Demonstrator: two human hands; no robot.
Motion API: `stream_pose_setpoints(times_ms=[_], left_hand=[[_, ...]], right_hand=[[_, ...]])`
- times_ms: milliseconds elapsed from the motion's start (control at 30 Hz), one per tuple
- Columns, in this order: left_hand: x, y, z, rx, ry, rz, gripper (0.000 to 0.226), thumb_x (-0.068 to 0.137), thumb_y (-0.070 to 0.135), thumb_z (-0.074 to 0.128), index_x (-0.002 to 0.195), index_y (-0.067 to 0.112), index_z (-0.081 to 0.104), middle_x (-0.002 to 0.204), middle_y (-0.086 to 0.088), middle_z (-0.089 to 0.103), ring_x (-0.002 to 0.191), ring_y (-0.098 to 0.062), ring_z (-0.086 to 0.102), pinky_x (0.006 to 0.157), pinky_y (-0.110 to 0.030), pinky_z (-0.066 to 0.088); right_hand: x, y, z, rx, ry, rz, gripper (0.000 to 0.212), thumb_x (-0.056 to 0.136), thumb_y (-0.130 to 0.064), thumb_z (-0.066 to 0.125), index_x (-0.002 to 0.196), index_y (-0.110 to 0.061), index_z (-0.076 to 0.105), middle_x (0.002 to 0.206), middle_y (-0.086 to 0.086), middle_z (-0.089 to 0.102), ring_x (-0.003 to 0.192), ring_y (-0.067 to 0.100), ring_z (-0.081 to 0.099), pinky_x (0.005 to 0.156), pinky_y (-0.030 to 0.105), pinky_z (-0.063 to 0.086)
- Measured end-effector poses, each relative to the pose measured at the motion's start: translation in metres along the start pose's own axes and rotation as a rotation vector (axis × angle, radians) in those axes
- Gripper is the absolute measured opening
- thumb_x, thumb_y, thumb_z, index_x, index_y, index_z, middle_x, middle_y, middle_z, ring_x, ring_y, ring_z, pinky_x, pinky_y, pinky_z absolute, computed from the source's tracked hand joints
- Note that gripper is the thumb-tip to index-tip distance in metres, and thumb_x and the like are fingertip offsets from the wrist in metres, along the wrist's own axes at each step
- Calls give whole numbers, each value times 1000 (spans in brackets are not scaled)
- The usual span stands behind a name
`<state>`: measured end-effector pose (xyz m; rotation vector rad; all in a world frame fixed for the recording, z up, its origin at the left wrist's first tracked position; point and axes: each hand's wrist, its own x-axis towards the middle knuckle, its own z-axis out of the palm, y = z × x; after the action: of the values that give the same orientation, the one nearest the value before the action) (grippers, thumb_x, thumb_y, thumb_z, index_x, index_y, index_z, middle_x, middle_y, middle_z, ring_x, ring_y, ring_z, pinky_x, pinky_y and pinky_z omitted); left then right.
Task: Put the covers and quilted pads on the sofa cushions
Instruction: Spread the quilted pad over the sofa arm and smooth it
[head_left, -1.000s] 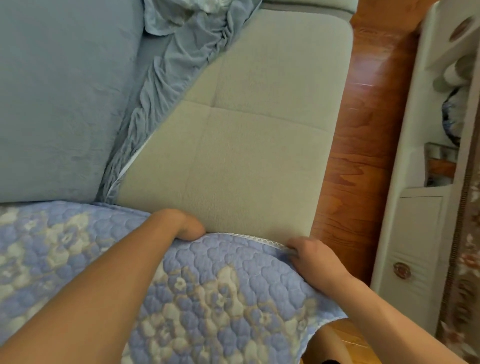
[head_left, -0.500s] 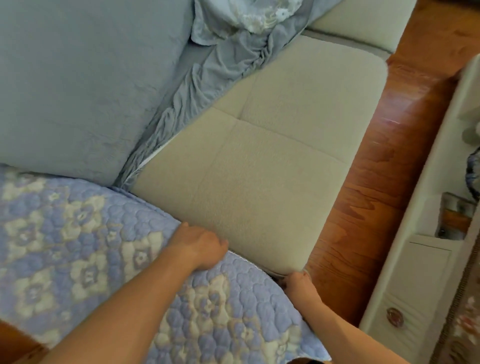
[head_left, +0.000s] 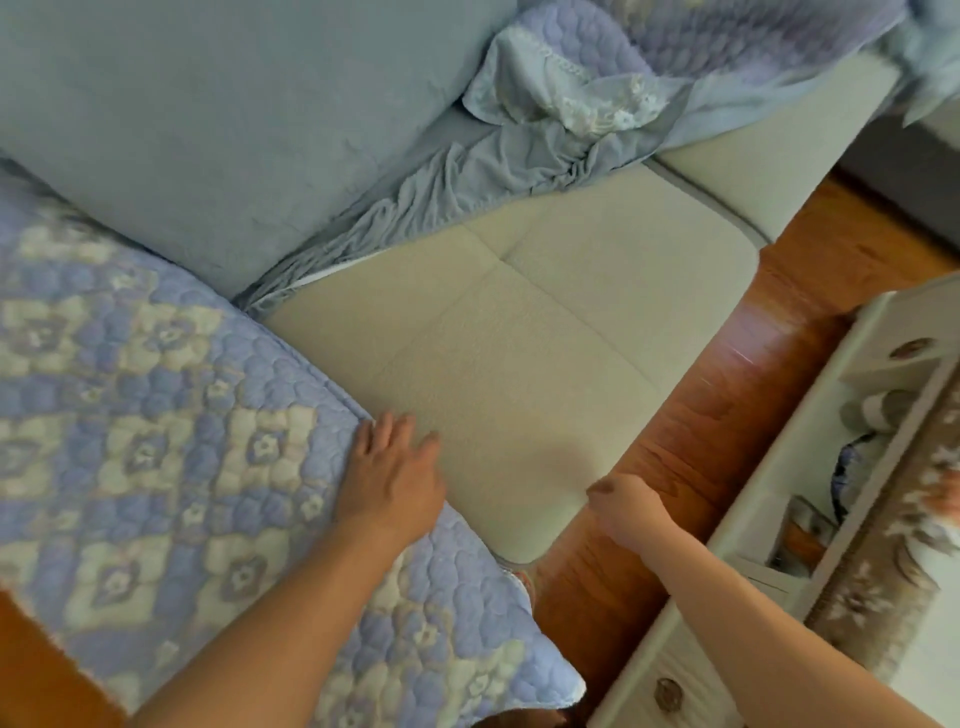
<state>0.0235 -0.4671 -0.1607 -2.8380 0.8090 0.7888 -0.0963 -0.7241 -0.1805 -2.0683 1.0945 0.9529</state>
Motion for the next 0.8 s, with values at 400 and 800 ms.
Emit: stream_pose_setpoints(times_ms=[400,800], left_hand=[[23,10,-23,-34,2,-383,22,66,23,69,82,10,75,91,-18,65,91,-37,52,80,-49,40],[173,56,-9,-530,-299,-772,83,99,42,48,160,25,-7,166,-13,-14,152,-43,-2,124,-47,15]], right_hand=[[74,-64,-160,-395,95,-363,36,99,-15,41,126,-22,65,125,2,66,112,22,62,92,30,50],[272,-255,-224,-834,482,-1084,48,89,-11,62,135,-12,49,132,13,49,122,36,44,106,49,39]])
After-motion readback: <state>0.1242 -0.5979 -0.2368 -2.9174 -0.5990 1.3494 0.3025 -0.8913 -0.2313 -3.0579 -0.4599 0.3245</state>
